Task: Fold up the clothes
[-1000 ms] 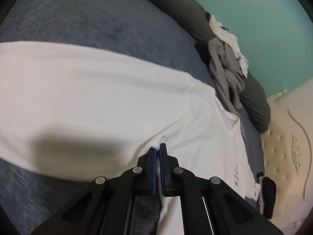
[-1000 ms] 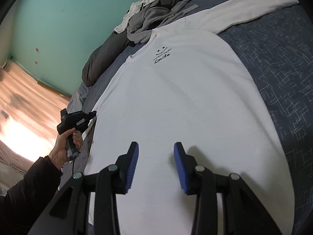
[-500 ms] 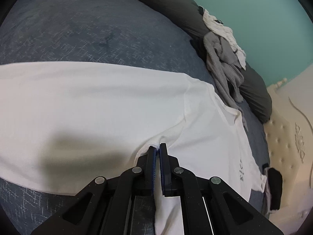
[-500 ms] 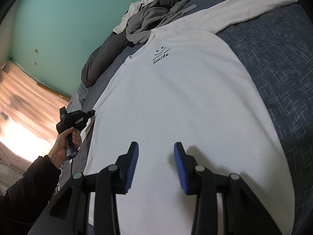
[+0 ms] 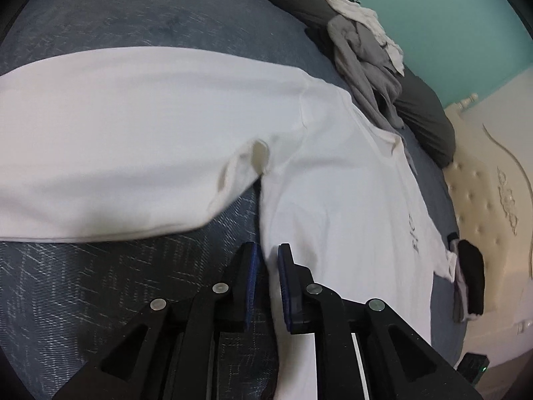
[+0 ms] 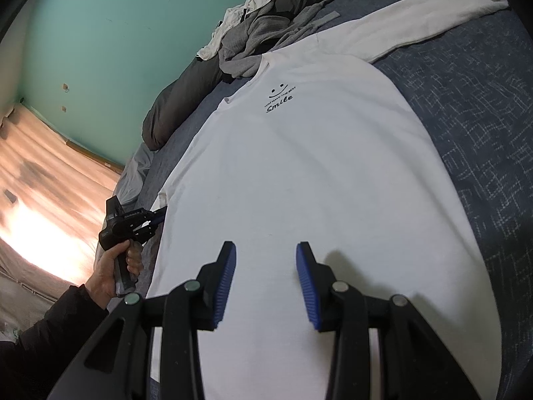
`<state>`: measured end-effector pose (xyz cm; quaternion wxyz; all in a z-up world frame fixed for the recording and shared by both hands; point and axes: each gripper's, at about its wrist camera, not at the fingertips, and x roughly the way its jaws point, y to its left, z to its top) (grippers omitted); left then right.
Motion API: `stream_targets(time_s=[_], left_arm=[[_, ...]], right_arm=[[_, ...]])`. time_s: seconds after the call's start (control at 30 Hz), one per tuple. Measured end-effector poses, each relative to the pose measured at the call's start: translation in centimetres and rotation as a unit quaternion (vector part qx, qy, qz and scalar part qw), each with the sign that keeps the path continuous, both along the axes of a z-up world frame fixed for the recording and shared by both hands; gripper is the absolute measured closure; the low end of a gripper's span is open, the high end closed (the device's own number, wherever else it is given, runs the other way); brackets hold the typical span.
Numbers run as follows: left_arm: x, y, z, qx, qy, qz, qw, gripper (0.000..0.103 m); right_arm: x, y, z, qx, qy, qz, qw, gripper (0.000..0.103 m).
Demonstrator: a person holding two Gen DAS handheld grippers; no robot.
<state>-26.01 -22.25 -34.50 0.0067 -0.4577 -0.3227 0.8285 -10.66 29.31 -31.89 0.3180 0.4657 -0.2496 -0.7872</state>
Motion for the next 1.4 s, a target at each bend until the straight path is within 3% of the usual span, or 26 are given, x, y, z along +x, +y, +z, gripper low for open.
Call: stream_targets(time_s=[0.07,0.3,0.4,0.73,0.87,1.17,1.4], left_arm=[[0.0,-0.1,0.0,-0.003,0.0,0.002,1.0,0.1],[-0.2,-2.4,1.8,-0.02,0.009,0.026,0.9994,0.101],[-0.5,-2.5,1.6,-0.03,-0.002,0.013,0.9995,0.1],[1.9,-2.5,1.2,-0.026,-0.016,-0.004,0.9995,0.096],[3.3,-2.3,1.0,-0.019,-0.022,-0.015,0.9995,0.086],[5.3,-1.5,0.8,-0.024,-0.024,-0.024,0.9991,0.089],[6.8,-1.0,2.3,-0.037,-0.011,-0.021,0.999,0.089]], right_arm=[[0.0,0.0,0.1,0.0,0.0,-0.001,1.0,0.065],[-0.1,-0.2,0.0,0.0,-0.001,0.0,1.0,0.065],[-0.2,-0.3,0.0,0.0,-0.001,0.001,1.0,0.065],[0.0,-0.3,0.2,-0.002,0.0,0.001,1.0,0.065],[0.0,-0.5,0.3,-0.001,0.001,0.002,1.0,0.065],[-0.2,0.1,0.5,0.003,-0.001,-0.008,1.0,0.065],[-1.4,2.5,1.7,0.001,-0.001,-0.041,0.999,0.065]])
